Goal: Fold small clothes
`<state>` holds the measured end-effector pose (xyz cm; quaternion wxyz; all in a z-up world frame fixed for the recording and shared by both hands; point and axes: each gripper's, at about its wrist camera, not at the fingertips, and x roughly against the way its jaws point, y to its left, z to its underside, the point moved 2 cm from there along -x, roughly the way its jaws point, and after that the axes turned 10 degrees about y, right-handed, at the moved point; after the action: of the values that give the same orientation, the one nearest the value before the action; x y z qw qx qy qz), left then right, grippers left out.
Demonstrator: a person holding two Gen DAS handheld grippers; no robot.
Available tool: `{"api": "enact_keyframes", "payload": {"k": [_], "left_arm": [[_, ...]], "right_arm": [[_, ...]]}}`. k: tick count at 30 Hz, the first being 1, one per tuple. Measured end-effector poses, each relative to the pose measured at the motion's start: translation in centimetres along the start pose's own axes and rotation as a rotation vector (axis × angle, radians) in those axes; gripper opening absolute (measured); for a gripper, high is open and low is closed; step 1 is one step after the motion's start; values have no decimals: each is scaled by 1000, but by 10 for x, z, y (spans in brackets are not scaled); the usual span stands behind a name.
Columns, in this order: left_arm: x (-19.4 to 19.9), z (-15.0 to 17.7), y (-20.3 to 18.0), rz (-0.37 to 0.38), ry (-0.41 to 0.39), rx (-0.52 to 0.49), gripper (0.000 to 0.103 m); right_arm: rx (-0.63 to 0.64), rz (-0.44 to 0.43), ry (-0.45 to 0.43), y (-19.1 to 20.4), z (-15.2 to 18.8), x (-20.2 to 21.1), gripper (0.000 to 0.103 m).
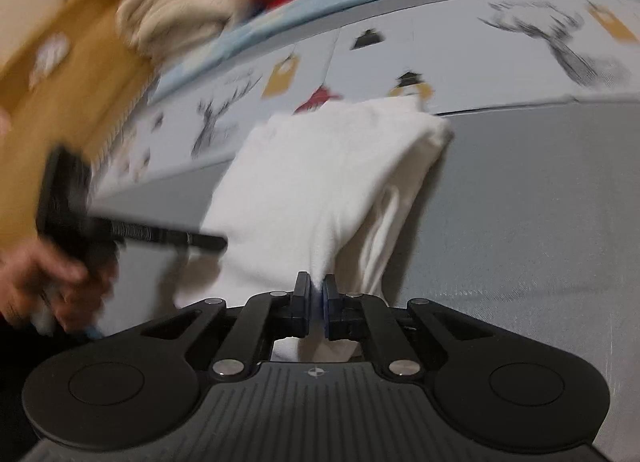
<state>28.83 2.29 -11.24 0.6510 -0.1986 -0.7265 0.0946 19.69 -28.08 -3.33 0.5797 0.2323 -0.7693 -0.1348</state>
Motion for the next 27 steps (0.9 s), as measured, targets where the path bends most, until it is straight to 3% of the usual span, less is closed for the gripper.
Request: {"api": "enact_keyframes", "payload": {"k": [3, 5, 7, 9, 10, 11, 12, 14, 17, 22, 24, 26, 27], "left_arm": [[-6, 5, -1, -39, 34, -24, 72], [-5, 2, 1, -22, 27, -4, 72], [-1, -1, 5, -12, -1, 20, 72], [4, -5, 11, 0, -33, 55, 72], [5, -7, 14, 10, -47, 84, 72], [5, -9, 18, 17, -58, 108, 72], [6, -10, 21, 23, -68, 133, 72], [5, -14, 28, 35, -81, 189, 72], [2, -20, 38, 61, -97, 280, 72], [-11, -29, 44, 97, -90, 352, 72], [-15, -33, 40, 97, -101, 335, 69], [-18, -39, 35, 85, -111, 313, 56], [-19, -41, 33, 70, -116, 305, 44]], "right_arm": [[25, 180, 161, -12, 9, -29, 5], [25, 275, 198, -16, 8, -37, 5], [-27, 305, 162, -23, 1, -30, 8], [-98, 260, 58, -28, -10, -13, 26], [-131, 239, 3, -28, -13, -6, 45], [-171, 213, -60, -29, -19, 0, 56], [-206, 188, -103, -31, -24, 3, 58], [-273, 132, -154, -29, -34, -4, 58], [-304, 93, -138, -23, -50, -28, 61], [-301, 251, -12, -13, -59, -73, 61], [-331, 252, -5, -16, -60, -79, 60], [-331, 222, -17, -16, -65, -81, 37], [-333, 203, -21, -15, -64, -80, 35]]}}
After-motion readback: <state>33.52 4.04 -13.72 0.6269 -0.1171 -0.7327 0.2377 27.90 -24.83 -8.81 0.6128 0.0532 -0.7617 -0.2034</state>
